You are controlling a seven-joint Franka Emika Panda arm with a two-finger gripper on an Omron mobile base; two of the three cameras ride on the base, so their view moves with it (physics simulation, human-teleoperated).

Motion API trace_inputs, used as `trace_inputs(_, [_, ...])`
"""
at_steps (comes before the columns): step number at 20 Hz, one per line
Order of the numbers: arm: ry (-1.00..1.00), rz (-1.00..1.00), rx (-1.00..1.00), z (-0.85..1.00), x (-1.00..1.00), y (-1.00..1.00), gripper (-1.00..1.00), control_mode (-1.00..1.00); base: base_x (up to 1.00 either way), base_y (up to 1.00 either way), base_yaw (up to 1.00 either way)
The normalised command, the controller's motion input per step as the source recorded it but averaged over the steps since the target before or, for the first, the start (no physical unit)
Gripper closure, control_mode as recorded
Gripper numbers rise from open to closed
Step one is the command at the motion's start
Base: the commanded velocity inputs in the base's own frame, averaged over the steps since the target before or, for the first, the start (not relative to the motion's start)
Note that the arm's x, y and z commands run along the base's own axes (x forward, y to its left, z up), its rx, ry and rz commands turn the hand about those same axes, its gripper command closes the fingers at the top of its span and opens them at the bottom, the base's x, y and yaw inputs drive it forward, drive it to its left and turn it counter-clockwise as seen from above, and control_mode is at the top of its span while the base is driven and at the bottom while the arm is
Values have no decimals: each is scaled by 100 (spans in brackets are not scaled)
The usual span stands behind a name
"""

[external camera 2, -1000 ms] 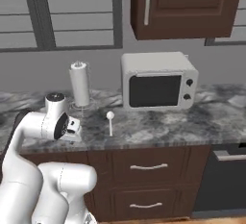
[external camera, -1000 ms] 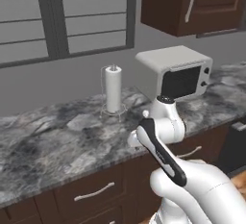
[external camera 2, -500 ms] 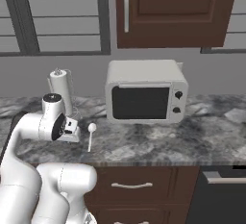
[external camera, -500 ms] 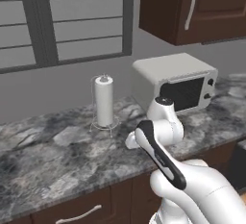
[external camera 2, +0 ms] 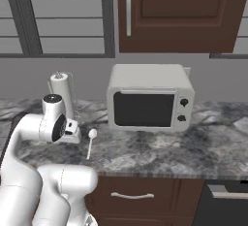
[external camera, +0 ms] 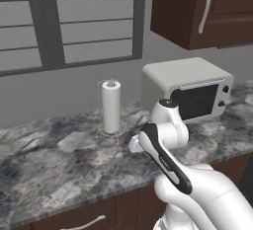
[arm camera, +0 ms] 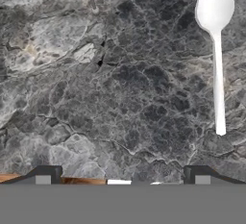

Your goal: Take the fork and place it on the left side of the plate. Then take the spoon and place it on the right side of the plate. Make sure they're directly next to the plate.

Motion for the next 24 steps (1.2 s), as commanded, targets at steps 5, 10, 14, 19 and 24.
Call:
trace_inputs(5, [0,0,0,0,0,0,-100,100,0,0,0])
trace_inputs(10, [0,0,0,0,0,0,-100,-100,0,0,0])
trace_inputs(14, [0,0,0,0,-1,0,-100,-100,0,0,0])
trace_inputs(19, [0,0,0,-3,36,-23,-100,-100,0,0,0])
trace_inputs(24, [5,-1,-3,-6,42,-34,-100,-100,0,0,0])
